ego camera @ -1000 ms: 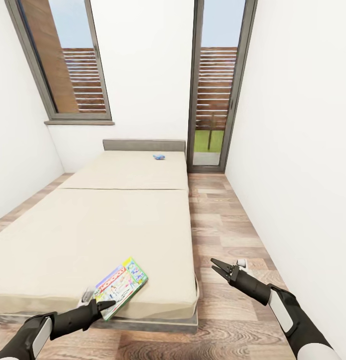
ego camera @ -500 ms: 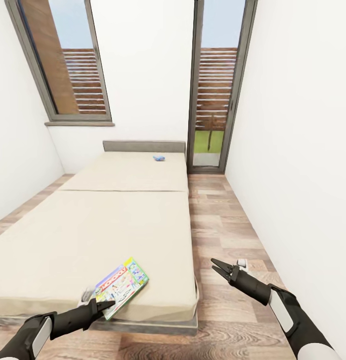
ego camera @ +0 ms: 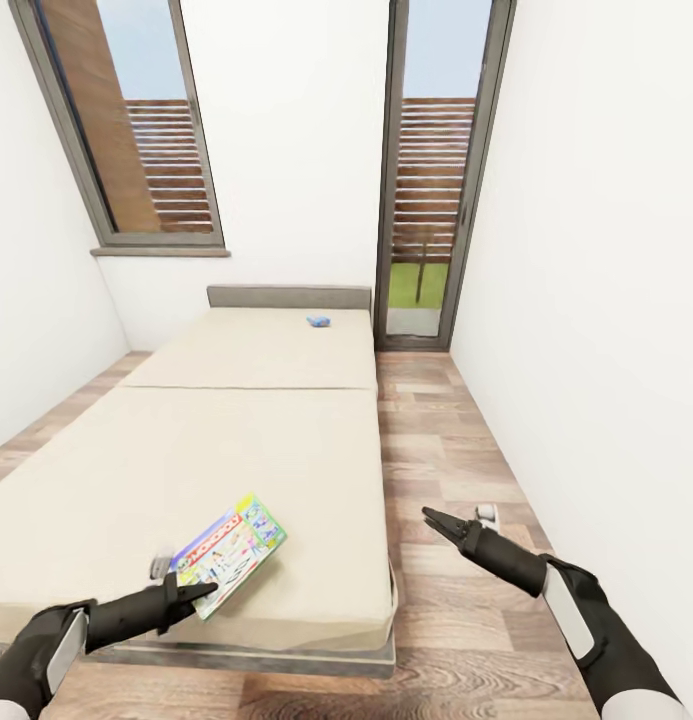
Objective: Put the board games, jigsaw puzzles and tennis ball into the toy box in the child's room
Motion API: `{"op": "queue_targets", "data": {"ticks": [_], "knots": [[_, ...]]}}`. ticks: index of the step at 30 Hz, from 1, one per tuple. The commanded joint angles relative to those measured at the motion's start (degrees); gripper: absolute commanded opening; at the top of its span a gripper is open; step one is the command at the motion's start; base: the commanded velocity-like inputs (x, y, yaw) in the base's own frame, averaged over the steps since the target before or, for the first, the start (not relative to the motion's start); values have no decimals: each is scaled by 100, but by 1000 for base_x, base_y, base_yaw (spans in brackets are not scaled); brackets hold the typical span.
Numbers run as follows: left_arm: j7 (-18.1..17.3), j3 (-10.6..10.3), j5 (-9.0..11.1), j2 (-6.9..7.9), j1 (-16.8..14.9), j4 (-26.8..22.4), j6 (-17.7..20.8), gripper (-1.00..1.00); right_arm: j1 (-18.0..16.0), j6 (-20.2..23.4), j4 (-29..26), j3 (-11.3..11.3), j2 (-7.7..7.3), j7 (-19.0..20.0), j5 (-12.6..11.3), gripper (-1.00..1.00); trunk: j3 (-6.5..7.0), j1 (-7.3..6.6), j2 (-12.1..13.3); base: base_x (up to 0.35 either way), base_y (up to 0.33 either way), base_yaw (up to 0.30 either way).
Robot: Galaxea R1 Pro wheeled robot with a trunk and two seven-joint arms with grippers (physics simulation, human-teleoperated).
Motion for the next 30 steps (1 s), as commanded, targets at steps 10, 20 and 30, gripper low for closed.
{"op": "queue_targets", "data": {"ticks": [10, 20, 30], "knots": [[-81, -45, -29, 89, -24, -478, 466, -100, 264, 314, -579, 45, 0, 17, 26, 100, 175, -221, 400, 0, 0, 0], [-1428, -294, -65, 774, -27, -502, 467, -100, 273, 263, -580, 35, 10, -59, 11, 100, 354, -441, 801, 0, 0, 0], [-1542, -423, -73, 836, -26, -502, 445, -100, 273, 249, -500, -12, 10, -82, -10, 100, 534, -660, 1203, 0, 0, 0]]}}
